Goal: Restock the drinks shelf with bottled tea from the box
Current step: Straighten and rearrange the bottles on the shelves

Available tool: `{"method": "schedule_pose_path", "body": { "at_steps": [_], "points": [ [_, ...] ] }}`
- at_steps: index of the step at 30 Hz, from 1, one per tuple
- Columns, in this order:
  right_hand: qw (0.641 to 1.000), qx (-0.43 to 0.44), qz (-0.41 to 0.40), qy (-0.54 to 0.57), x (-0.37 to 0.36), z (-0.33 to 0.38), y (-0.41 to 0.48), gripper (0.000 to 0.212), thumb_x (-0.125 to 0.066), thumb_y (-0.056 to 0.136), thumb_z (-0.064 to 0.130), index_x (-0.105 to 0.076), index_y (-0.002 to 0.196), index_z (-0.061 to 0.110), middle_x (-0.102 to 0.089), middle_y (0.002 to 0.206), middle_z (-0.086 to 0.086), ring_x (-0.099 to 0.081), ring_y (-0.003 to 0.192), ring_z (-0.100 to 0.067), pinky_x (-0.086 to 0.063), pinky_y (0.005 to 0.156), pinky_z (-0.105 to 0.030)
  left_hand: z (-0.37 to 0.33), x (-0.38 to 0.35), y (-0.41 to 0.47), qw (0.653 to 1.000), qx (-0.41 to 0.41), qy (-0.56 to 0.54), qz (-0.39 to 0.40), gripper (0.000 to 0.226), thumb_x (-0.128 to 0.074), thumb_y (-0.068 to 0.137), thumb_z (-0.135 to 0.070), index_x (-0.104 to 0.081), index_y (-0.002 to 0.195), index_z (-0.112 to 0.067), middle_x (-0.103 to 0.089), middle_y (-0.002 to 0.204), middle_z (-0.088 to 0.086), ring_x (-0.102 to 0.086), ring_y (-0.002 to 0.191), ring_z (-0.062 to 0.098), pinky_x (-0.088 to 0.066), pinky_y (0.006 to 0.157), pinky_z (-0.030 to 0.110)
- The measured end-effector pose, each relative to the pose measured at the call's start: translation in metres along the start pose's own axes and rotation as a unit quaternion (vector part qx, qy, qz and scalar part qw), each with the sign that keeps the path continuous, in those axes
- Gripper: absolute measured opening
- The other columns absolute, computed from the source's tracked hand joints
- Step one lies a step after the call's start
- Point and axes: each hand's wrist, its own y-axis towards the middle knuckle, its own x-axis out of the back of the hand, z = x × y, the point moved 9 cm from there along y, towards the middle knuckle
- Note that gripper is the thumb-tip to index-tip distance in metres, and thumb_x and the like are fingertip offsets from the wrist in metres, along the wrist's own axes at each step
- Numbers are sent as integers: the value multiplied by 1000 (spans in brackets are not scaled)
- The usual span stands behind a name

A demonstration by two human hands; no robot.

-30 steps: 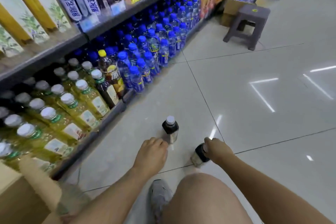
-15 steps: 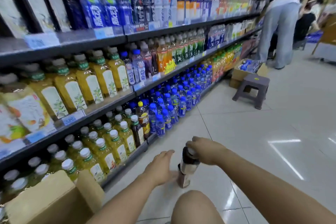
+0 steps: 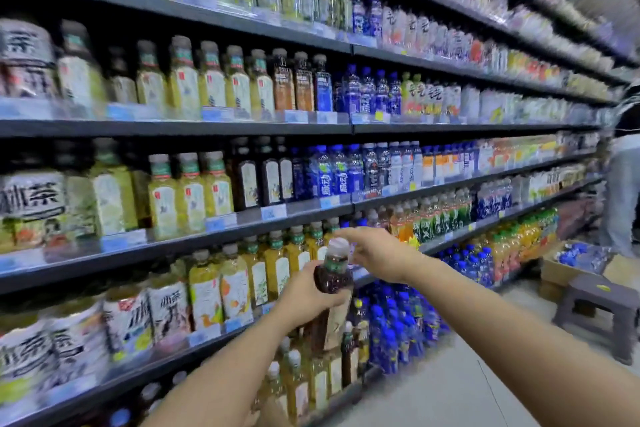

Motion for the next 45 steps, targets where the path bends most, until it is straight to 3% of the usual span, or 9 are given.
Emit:
{"method": "schedule_pose_path", "body": {
  "at_steps": [6,13,18,21,25,31,37,41,45],
  "points": [
    [994,-17,-7,111,-31,22,38,87,-63,86,58,-14,154,34,-46,148,3,-53,127,-18,-45,102,-35,3,102,18,974,89,-160,-134,62,-89,53,-54,-70,105,-28,-77,94,-7,-73,85,13,-61,82,40],
    [957,-36,-116,262,-51,42,110,95,-70,74,52,-8,145,48,-61,119,7,-64,97,-9,-58,81,-31,10,145,59,942,130,-280,-135,46,-86,74,-39,-67,111,-18,-79,95,3,-75,90,23,-61,85,47],
    [954,-53,-135,261,-47,29,167,84,-64,73,56,-20,142,42,-63,109,10,-64,89,-8,-58,73,-29,27,184,100,975,98,-130,-150,64,-62,75,-79,-71,114,-29,-77,102,-9,-72,98,12,-55,94,39],
    [960,-102,-127,229,-45,10,205,77,-60,71,60,-26,137,37,-66,104,3,-66,84,-18,-59,72,-36,28,199,113,982,42,75,-168,41,-45,100,-54,-67,120,-25,-68,111,-11,-61,104,10,-49,97,33],
    [966,-178,-97,163,-33,-20,258,79,-56,68,67,-30,131,28,-65,112,-6,-64,92,-28,-56,78,-38,56,182,128,913,-29,375,-158,51,-45,101,-41,-44,147,-18,-46,148,0,-38,140,19,-30,119,36],
    [963,-237,-67,112,-4,-51,327,87,-59,73,61,-33,143,15,-61,125,-11,-61,106,-33,-54,86,-41,97,161,155,856,5,500,-131,73,-29,103,-49,-1,160,-14,-2,169,6,2,155,25,2,125,50],
    [947,-276,-92,139,-12,-67,370,93,-62,77,59,-25,149,14,-57,133,-15,-58,117,-36,-51,92,-41,108,162,168,867,-3,479,-141,77,-37,98,-50,-3,161,-20,-6,169,0,-3,155,20,6,125,46],
    [923,-304,-158,173,-36,-82,382,97,-58,71,57,-16,150,19,-59,127,-18,-59,113,-39,-51,93,-45,131,158,173,895,-21,433,-105,78,-56,70,-56,-62,136,-14,-61,139,4,-59,127,26,7,124,38],
    [917,-295,-202,178,-33,-109,393,94,-59,75,53,-13,151,21,-61,122,-23,-60,108,-42,-52,91,-48,141,159,182,887,-30,441,-132,82,-58,61,-59,-70,125,-8,-69,127,7,-67,115,28,-12,115,42]
  ]
}}
